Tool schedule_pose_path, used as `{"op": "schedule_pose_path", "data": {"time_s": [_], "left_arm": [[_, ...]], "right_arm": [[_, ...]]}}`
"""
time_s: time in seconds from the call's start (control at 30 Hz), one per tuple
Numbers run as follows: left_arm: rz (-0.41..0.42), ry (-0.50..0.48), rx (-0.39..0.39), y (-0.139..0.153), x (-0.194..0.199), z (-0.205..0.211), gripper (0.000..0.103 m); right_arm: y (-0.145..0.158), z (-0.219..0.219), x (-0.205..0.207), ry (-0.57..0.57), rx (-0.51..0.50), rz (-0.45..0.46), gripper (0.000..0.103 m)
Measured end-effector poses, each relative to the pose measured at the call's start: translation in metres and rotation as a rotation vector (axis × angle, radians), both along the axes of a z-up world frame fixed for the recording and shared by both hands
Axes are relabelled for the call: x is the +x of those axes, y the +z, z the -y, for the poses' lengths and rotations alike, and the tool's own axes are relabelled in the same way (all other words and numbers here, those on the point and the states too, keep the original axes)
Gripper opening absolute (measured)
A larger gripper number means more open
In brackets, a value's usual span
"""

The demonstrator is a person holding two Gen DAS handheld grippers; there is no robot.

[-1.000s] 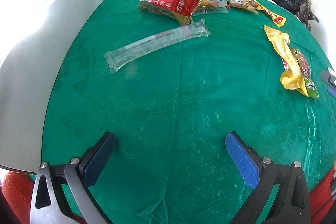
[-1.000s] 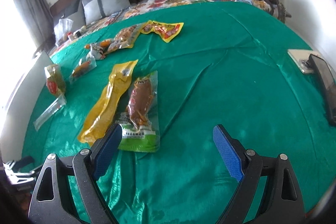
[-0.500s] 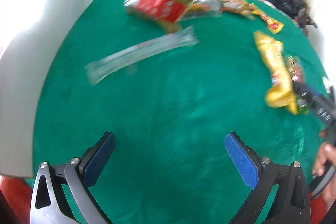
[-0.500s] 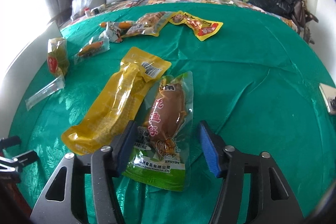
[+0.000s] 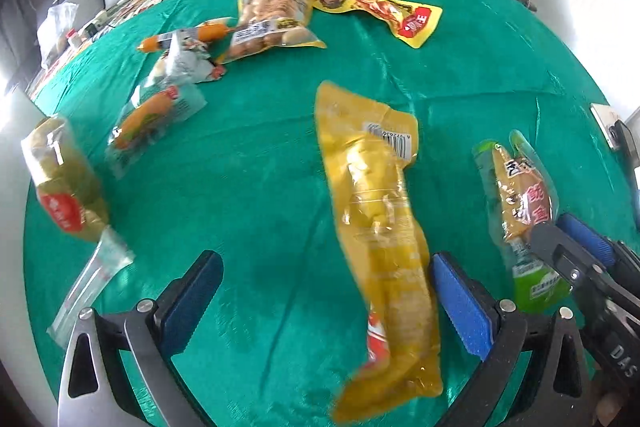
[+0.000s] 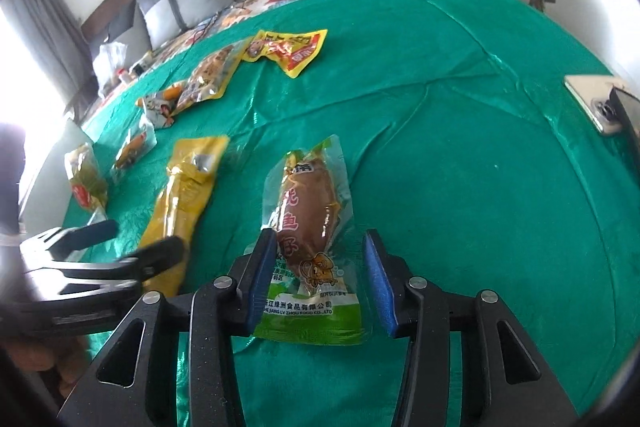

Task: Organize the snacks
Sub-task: 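Grasp the long yellow bag with the left gripper while the right grasps the green-labelled sausage pack, then carry both packets into the white box and open both grippers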

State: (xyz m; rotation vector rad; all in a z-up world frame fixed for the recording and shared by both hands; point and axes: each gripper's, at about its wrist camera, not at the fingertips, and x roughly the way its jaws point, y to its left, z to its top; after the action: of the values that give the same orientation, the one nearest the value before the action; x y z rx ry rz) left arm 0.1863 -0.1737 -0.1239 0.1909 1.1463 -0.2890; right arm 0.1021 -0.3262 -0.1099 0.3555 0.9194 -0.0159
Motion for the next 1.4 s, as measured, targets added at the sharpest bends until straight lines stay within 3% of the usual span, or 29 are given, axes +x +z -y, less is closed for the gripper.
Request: {"op": "schedule_pose_path", "data": {"time_s": [0.03,0.13,0.2,0.3,0.47,0.57,0.63,0.73,0.77,0.8,0.83,0.9,1.07,1.4], "left_arm": [[-0.003,-0.013,-0.014,-0.001,-0.001,-0.001,0.085],[0.026,-0.074,-0.028,0.005,-0.011,-0.002,0.028],[0.016,-0.079,-0.009,0.007,-0.019,-0.011,0.027],[-0.019,-0.048,-0.059,0.007,-0.038,-0.041,0.027],[-0.031,-0.009,-0.093,0.008,-0.095,-0.107,0.027],[-0.019,0.022,-0.107,0.005,-0.121,-0.134,0.027],[-0.013,0.044,-0.142,0.004,-0.126,-0.145,0.027],[-0.021,0.073,-0.199,0.004,-0.127,-0.155,0.027],[-0.023,0.075,-0.208,0.004,-0.128,-0.157,0.027],[-0.023,0.074,-0.209,0.004,-0.129,-0.159,0.027],[-0.024,0.072,-0.207,0.004,-0.129,-0.160,0.027],[-0.020,0.080,-0.210,0.005,-0.132,-0.166,0.028],[-0.013,0.090,-0.229,0.006,-0.132,-0.173,0.027],[0.034,0.081,-0.180,0.008,-0.140,-0.176,0.025]], "right_arm": [[0.001,0.003,-0.002,-0.012,0.010,0.005,0.058],[0.004,0.014,-0.006,-0.054,0.044,0.023,0.063],[0.006,0.021,-0.008,-0.080,0.065,0.033,0.064],[0.005,0.022,-0.008,-0.088,0.075,0.032,0.065],[0.007,0.003,-0.006,0.004,0.055,0.030,0.070],[0.005,-0.019,0.007,0.059,-0.003,-0.002,0.074],[-0.001,-0.034,0.017,0.078,-0.045,-0.045,0.086],[-0.003,-0.053,0.027,0.111,-0.142,-0.084,0.086],[-0.003,-0.057,0.030,0.123,-0.177,-0.107,0.085],[-0.003,-0.059,0.031,0.121,-0.203,-0.125,0.078],[-0.002,-0.059,0.030,0.111,-0.245,-0.147,0.061],[0.000,-0.057,0.027,0.113,-0.240,-0.168,0.050],[0.003,-0.057,0.004,0.126,-0.190,-0.184,0.045],[0.010,-0.080,-0.048,0.136,-0.052,-0.129,0.045]]}}
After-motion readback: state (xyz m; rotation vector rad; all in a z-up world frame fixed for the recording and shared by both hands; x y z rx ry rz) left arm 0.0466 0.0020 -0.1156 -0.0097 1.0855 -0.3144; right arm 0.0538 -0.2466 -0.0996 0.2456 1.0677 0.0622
